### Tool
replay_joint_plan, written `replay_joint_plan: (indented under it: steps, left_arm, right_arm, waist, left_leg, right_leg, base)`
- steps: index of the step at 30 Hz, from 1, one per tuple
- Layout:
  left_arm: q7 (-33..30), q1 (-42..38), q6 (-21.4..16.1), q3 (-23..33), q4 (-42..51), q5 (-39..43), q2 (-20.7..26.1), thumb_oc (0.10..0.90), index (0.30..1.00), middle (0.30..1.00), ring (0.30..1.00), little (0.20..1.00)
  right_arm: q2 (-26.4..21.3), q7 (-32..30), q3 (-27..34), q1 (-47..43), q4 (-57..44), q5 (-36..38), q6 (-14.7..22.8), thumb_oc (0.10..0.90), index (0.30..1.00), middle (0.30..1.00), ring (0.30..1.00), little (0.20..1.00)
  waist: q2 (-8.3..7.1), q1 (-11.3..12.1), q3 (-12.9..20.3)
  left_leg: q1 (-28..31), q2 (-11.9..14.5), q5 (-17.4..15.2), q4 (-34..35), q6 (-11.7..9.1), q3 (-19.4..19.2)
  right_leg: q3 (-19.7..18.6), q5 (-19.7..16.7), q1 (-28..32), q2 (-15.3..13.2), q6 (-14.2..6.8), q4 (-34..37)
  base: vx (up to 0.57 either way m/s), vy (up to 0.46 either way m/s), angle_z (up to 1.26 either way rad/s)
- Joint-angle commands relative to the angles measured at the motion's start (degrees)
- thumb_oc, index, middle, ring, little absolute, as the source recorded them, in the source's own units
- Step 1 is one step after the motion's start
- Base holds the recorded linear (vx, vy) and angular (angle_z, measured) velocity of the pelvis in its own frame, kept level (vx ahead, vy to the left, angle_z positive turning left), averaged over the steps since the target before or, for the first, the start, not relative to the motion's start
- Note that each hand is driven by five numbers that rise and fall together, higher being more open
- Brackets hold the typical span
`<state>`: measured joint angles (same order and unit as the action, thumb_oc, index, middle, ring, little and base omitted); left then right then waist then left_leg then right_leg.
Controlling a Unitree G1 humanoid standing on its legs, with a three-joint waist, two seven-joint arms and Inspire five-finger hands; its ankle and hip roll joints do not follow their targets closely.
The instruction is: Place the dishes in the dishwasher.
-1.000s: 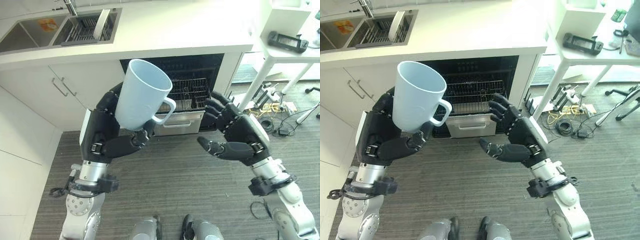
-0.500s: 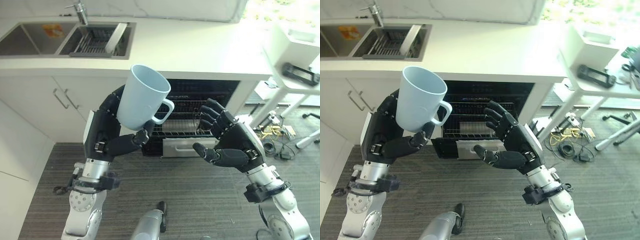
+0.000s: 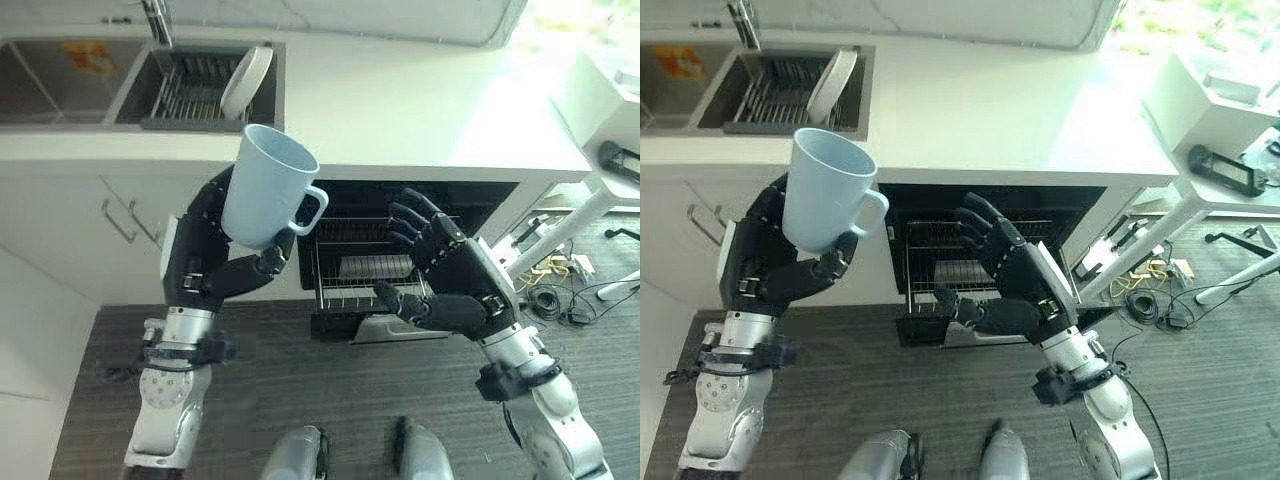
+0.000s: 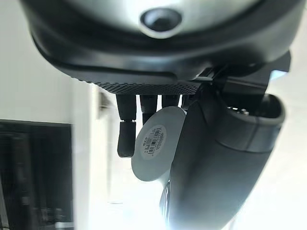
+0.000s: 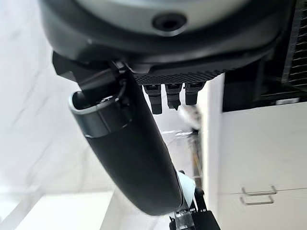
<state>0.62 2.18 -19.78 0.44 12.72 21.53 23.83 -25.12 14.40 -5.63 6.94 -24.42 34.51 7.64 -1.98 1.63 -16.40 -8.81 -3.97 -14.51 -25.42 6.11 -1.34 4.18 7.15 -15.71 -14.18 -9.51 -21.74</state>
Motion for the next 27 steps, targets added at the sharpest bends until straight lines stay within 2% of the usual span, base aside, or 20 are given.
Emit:
replay_joint_plan:
  steps: [1, 4, 7, 9, 10, 12, 13, 14, 15, 18, 20, 24, 25, 27]
  left_arm:
    - [-1.1, -2.3, -6.1, 1.4, 12.3, -0.4, 3.5, 0.400, 0.300, 0.300, 0.300, 0.300]
    - [-1.9, -1.5, -6.2, 1.3, 12.8, 0.7, 3.4, 0.400, 0.300, 0.300, 0.300, 0.300]
    - [-2.3, -1.6, -6.1, 0.5, 13.2, 0.9, 2.6, 0.400, 0.300, 0.300, 0.300, 0.300]
    - [-3.0, -2.2, -5.7, -0.5, 13.2, 0.5, 2.3, 0.400, 0.300, 0.300, 0.300, 0.300]
    - [-3.3, -2.6, -5.4, -1.1, 13.4, 0.7, 2.0, 0.400, 0.300, 0.300, 0.300, 0.300]
    - [-2.5, -3.1, -5.6, -1.8, 12.9, 1.4, 1.5, 0.400, 0.300, 0.300, 0.300, 0.300]
    - [-0.9, -3.5, -6.5, -2.7, 12.1, 1.9, 0.9, 0.400, 0.300, 0.300, 0.300, 0.300]
    - [-0.1, -3.3, -6.7, -2.9, 11.9, 2.1, 0.9, 0.400, 0.300, 0.300, 0.300, 0.300]
    - [-1.1, -3.2, -6.9, -2.9, 10.5, 1.4, 0.8, 0.400, 0.300, 0.300, 0.300, 0.300]
    - [-0.5, -3.2, -6.3, -2.6, 10.4, 1.9, 0.9, 0.400, 0.300, 0.300, 0.300, 0.300]
    - [-0.7, -3.5, -6.0, -3.0, 10.7, 1.2, 0.8, 0.400, 0.300, 0.300, 0.300, 0.300]
    - [-1.1, -4.7, -6.0, -3.6, 9.6, 1.1, 0.7, 0.400, 0.300, 0.300, 0.300, 0.300]
    - [-1.3, -0.9, -11.0, 0.7, 8.7, 2.2, 0.6, 0.400, 0.300, 0.300, 0.300, 0.300]
    - [-0.6, -0.2, -11.6, 0.6, 9.4, 1.2, 0.3, 0.400, 0.300, 0.300, 0.300, 0.300]
  right_arm:
    - [0.4, 0.5, 2.6, -5.5, -4.1, 4.0, 4.4, 0.800, 0.900, 0.900, 0.900, 0.900]
    - [-0.3, -0.5, 2.4, -6.2, -4.2, 4.2, 3.0, 0.800, 0.900, 0.900, 0.900, 0.900]
    - [-1.2, -1.4, 3.3, -6.5, -4.2, 5.8, 2.2, 0.800, 0.900, 0.900, 0.900, 0.900]
    - [-2.0, -2.5, 3.7, -6.6, -3.9, 6.1, 2.0, 0.800, 0.900, 0.900, 0.900, 0.900]
    - [-2.3, -3.1, 3.8, -6.7, -3.9, 6.8, 1.8, 0.800, 0.900, 0.900, 0.900, 0.900]
    - [-2.4, -3.6, 3.9, -6.5, -3.6, 6.3, 2.1, 0.800, 0.900, 0.900, 0.900, 0.900]
    - [-2.2, -5.0, 2.7, -7.0, -3.0, 3.7, 3.2, 0.800, 0.900, 0.900, 0.900, 0.900]
    - [-1.7, -5.2, 2.4, -7.1, -2.6, 2.5, 3.7, 0.800, 0.900, 0.900, 0.900, 0.900]
    - [-0.7, -4.0, 1.6, -7.1, -1.7, 1.5, 4.0, 0.800, 0.900, 0.900, 0.900, 0.900]
    - [-0.6, -2.5, 2.9, -5.4, -2.7, 2.2, 3.7, 0.800, 0.900, 0.900, 0.900, 0.900]
    - [0.0, -2.3, 3.5, -4.1, -3.5, 1.8, 4.0, 0.800, 0.900, 0.900, 0.900, 0.900]
    - [1.2, -3.4, 3.1, -5.2, -4.0, -0.5, 4.0, 0.800, 0.900, 0.900, 0.900, 0.900]
    - [0.8, -3.4, 3.7, -3.6, 1.7, 0.2, 8.9, 0.800, 0.900, 0.900, 0.900, 0.900]
    - [0.4, -4.1, 4.5, -2.9, 0.5, 2.0, 7.8, 0.800, 0.900, 0.900, 0.900, 0.900]
  waist:
    - [-2.23, 1.8, 4.0]
    - [-2.36, 1.6, 4.6]
    - [-2.14, 0.7, 5.5]
    - [-2.47, 0.4, 5.6]
    - [-2.78, 0.3, 5.4]
    - [-2.91, 0.2, 5.0]
    - [-1.01, -0.2, 4.1]
    - [-0.52, -0.7, 4.1]
    - [0.38, -1.2, 4.1]
    - [0.70, -2.2, 5.5]
    - [0.51, -2.4, 6.2]
    - [0.92, -2.9, 7.4]
    - [0.24, 0.8, 7.0]
    - [0.62, 0.5, 7.9]
  left_leg:
    - [5.1, 5.3, -0.2, 8.2, -4.2, -2.7]
    - [6.3, 8.2, -0.2, 8.2, -5.7, -4.1]
    - [7.3, 11.0, 0.3, 8.2, -7.9, -5.7]
    - [7.7, 11.1, 1.8, 8.2, -8.5, -6.5]
    - [8.0, 10.8, 3.6, 8.2, -8.8, -7.3]
    - [7.2, 8.8, 4.7, 8.2, -8.6, -8.9]
    - [3.5, 7.4, 4.0, 8.2, -7.9, -12.2]
    - [3.8, 9.4, 3.3, 8.2, -8.4, -14.0]
    - [3.9, 8.9, 2.6, 8.2, -7.6, -10.6]
    - [3.9, 10.4, 1.8, 8.2, -7.8, -12.2]
    - [4.2, 9.8, 0.9, 8.2, -8.0, -10.2]
    - [4.7, 9.8, 0.0, 8.2, -7.7, -10.4]
    - [1.7, 4.8, 2.0, 8.2, -6.7, -3.2]
    - [2.0, 4.6, 1.2, 8.2, -6.6, -4.7]
  right_leg:
    - [4.0, -3.4, 5.8, 0.0, -1.2, 4.6]
    - [5.6, -1.6, 6.3, 0.9, -1.0, 4.6]
    - [6.6, -0.1, 6.4, 2.4, 1.1, 4.6]
    - [6.7, 0.5, 6.8, 3.0, 2.3, 4.6]
    - [6.8, 0.8, 7.2, 2.9, 2.9, 4.6]
    - [7.3, 1.2, 7.8, 2.6, 3.4, 4.6]
    - [9.6, 1.6, 8.4, 3.2, 2.9, 4.6]
    - [10.2, 2.6, 9.2, 3.3, 2.8, 4.6]
    - [10.0, 2.3, 9.9, 4.1, 2.8, 4.6]
    - [11.1, 2.6, 10.1, 4.3, 2.6, 4.6]
    - [11.3, 2.5, 10.4, 4.2, 2.1, 4.6]
    - [11.8, 2.9, 10.4, 4.1, 2.3, 4.6]
    - [14.1, 3.5, 11.0, 8.8, 4.6, 4.6]
    - [13.6, 4.6, 11.4, 8.3, 4.5, 4.6]
  base:
    - [0.22, -0.454, 0.45]
    - [0.17, -0.341, 0.17]
    - [0.13, -0.296, 0.13]
    - [0.09, -0.277, 0.24]
    - [0.07, -0.229, 0.20]
    - [0.02, -0.099, 0.20]
    - [0.07, 0.022, 0.29]
    - [0.07, 0.122, 0.59]
    - [0.08, 0.093, 0.50]
    - [0.02, 0.039, -0.14]
    - [0.05, -0.003, -0.12]
    - [0.05, 0.007, 0.10]
    - [0.02, 0.076, 0.03]
    - [0.01, 0.287, 0.05]
